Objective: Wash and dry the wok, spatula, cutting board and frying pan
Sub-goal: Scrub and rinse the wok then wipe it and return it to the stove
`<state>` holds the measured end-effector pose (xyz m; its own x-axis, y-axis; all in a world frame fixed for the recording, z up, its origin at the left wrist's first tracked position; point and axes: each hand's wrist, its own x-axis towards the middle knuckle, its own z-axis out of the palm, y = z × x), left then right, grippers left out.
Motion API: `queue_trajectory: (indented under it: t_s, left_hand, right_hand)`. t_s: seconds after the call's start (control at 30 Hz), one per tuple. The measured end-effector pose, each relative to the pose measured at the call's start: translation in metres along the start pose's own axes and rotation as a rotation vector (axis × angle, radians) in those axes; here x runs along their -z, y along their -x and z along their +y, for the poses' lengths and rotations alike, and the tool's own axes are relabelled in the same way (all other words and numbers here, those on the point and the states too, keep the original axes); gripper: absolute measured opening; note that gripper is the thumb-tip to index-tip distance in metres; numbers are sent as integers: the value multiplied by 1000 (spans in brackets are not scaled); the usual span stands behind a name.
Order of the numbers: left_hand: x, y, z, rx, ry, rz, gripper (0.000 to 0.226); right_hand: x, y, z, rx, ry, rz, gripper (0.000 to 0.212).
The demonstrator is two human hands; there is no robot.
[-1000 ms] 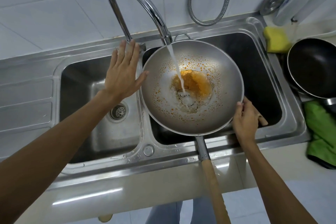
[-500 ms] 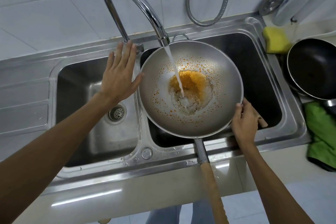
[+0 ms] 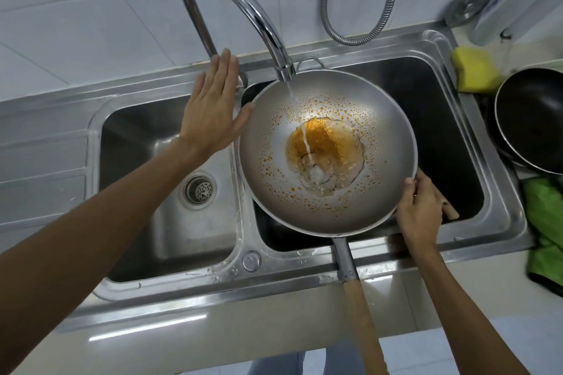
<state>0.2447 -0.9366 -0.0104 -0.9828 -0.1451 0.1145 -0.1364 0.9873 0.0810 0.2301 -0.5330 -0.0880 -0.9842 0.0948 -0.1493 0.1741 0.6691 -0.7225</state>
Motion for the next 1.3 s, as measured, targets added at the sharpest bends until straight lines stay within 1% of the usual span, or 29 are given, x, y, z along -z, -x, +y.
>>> queue_trajectory:
  t_s: [0.1,0.23,0.33,0.43,0.53,0.6,0.7,0.87,0.93,1.03,1.07,1.1,1.13,1.23,1.3]
  left_hand:
    - [4,-18,0,4,6,-12,79]
    - [5,-17,-2,-5,39,-27,79]
    - [7,-12,2,21,140,-30,80]
    - [-3,20,16,164,313,-44,79]
    - [-23,74,42,333,455,-203,79]
    - [-36,105,59,374,481,-235,79]
    - [-48,130,80,416,462,-190,78]
    - [-52,141,104,528,588,-93,66]
    - [-53,141,108,552,619,-56,66]
    - [-57,141,108,561,631,-10,66]
    - [-58,141,108,551,631,3,66]
    - [-60,141,107,541,625,12,65]
    - [-62,141,107,536,617,19,65]
    - [-63,140,107,553,605,32,67]
    - [-61,139,108,564,600,32,64]
  right_hand:
    - [-1,0,0,-10,-4,1,34]
    - [-1,1,-1,-11,-2,5,35]
    - [-1,2,0,-16,1,6,35]
    - [0,2,-1,-19,-6,1,35]
    - [2,4,-5,-27,-2,-5,34]
    - [2,3,-7,-31,6,5,35]
    - [1,3,-7,-31,-7,6,35]
    - [-1,3,-3,-30,-32,21,34]
    - [-1,2,-2,-50,-31,24,35]
    - [8,2,-10,-73,-82,-22,43]
    - [16,0,-15,-45,-72,-33,47]
    - [24,-6,-22,26,-26,-26,52]
    - [34,-16,-30,134,40,-8,54]
    - [60,-72,-59,476,252,86,48]
    - [72,-125,-80,612,442,155,44]
